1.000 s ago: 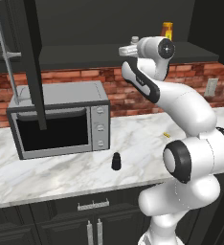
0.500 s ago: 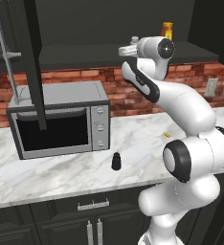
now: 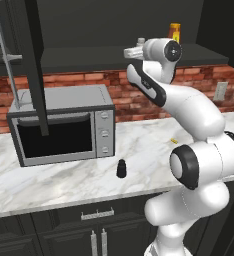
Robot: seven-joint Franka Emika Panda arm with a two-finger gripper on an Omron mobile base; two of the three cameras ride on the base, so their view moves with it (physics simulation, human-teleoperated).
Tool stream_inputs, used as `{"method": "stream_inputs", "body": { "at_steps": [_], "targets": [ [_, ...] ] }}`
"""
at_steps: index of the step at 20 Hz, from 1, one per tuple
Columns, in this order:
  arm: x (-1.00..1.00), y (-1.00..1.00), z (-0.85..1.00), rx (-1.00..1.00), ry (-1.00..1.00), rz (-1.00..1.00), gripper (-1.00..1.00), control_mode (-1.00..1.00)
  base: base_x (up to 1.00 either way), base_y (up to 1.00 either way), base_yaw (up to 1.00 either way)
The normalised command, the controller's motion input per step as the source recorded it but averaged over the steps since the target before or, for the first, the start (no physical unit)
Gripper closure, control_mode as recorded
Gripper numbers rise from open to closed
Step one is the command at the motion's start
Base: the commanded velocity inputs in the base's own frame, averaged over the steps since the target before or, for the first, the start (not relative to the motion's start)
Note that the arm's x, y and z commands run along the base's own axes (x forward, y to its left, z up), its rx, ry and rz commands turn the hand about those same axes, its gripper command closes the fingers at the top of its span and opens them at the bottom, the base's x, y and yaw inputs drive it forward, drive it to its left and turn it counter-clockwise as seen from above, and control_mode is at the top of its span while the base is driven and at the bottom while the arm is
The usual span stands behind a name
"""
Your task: Pick the shaker and shaker from the counter and place them in the cabinet.
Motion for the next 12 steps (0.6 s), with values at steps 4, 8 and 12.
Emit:
{"method": "stream_inputs", "body": {
  "at_steps": [4, 8, 12],
  "targets": [
    [0.00, -0.04, 0.00, 0.00, -0.08, 0.00, -1.00, -1.00, 0.00, 0.00, 0.00],
    [-0.11, -0.04, 0.02, 0.00, -0.11, 0.00, -1.00, -1.00, 0.00, 0.00, 0.00],
    [-0.41, -0.03, 0.01, 0.00, -0.11, 0.01, -1.00, -1.00, 0.00, 0.00, 0.00]
  ]
}}
